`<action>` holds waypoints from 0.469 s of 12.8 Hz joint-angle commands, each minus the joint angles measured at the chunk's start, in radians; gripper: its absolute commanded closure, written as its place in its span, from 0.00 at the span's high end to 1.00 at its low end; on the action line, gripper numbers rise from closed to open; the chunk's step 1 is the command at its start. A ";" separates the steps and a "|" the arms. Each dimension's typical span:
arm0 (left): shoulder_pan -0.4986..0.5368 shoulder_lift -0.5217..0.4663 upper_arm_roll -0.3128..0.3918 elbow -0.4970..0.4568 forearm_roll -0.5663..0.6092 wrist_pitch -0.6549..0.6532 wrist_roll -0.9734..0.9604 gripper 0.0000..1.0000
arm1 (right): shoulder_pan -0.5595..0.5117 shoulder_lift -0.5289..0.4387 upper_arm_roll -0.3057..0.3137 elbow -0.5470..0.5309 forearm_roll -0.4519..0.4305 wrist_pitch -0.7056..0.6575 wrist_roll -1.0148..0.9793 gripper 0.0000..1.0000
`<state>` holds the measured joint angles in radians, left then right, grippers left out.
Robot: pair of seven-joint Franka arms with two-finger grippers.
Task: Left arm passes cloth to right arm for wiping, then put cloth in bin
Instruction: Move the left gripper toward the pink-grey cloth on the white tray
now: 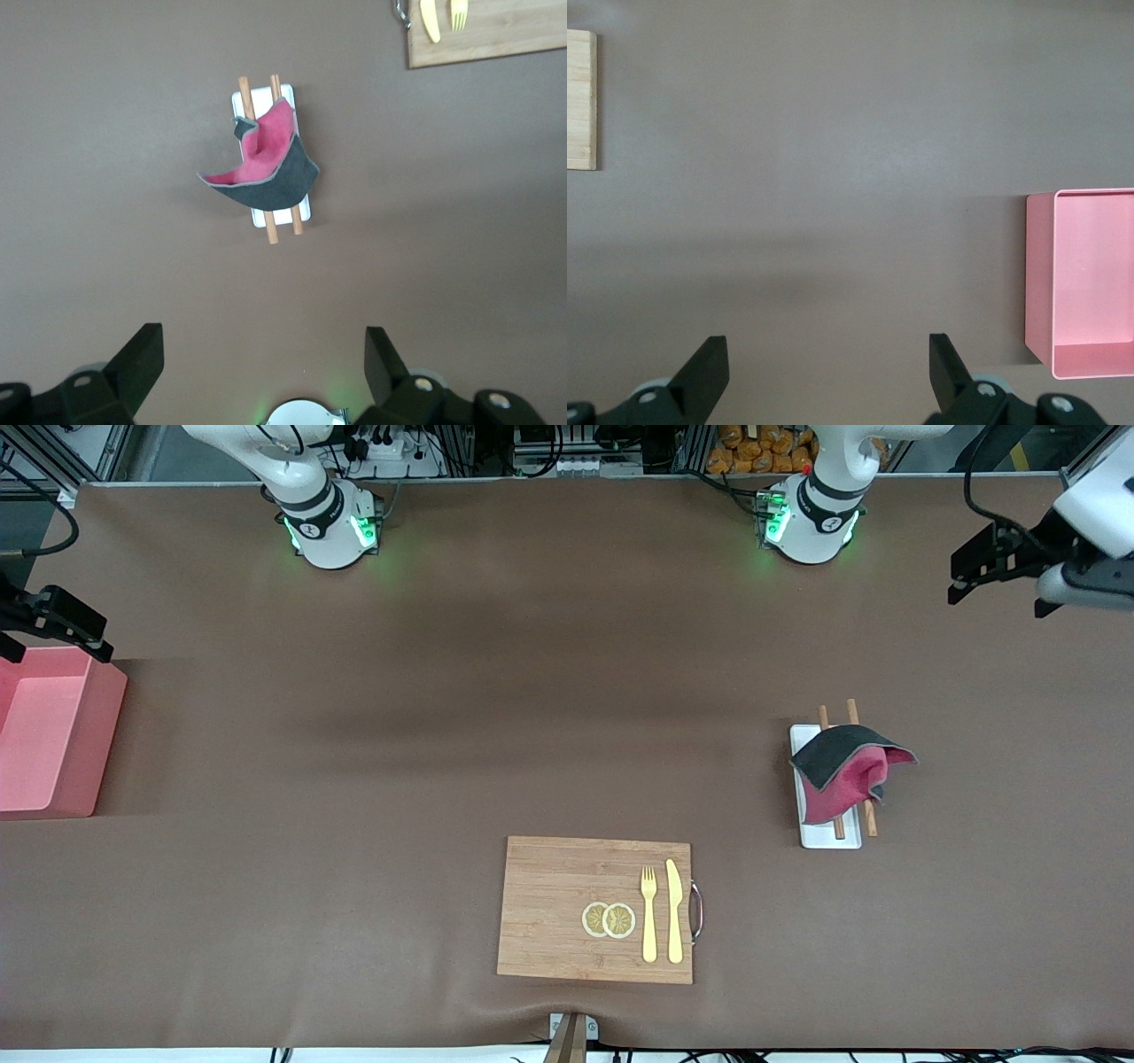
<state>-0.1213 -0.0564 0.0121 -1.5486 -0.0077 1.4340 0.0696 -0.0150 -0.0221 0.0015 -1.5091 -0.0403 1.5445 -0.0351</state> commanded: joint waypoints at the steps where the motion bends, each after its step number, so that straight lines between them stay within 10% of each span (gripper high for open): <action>1: 0.006 0.114 -0.004 0.041 0.005 -0.001 0.006 1.00 | 0.023 -0.012 -0.005 -0.002 -0.003 0.000 0.018 1.00; 6: 0.055 0.355 -0.004 0.022 -0.109 0.138 0.018 1.00 | 0.017 -0.004 -0.006 -0.005 -0.001 -0.004 0.018 1.00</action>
<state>-0.1113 0.2193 0.0120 -1.5499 -0.0707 1.5456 0.0696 -0.0004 -0.0206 0.0002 -1.5110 -0.0408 1.5454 -0.0318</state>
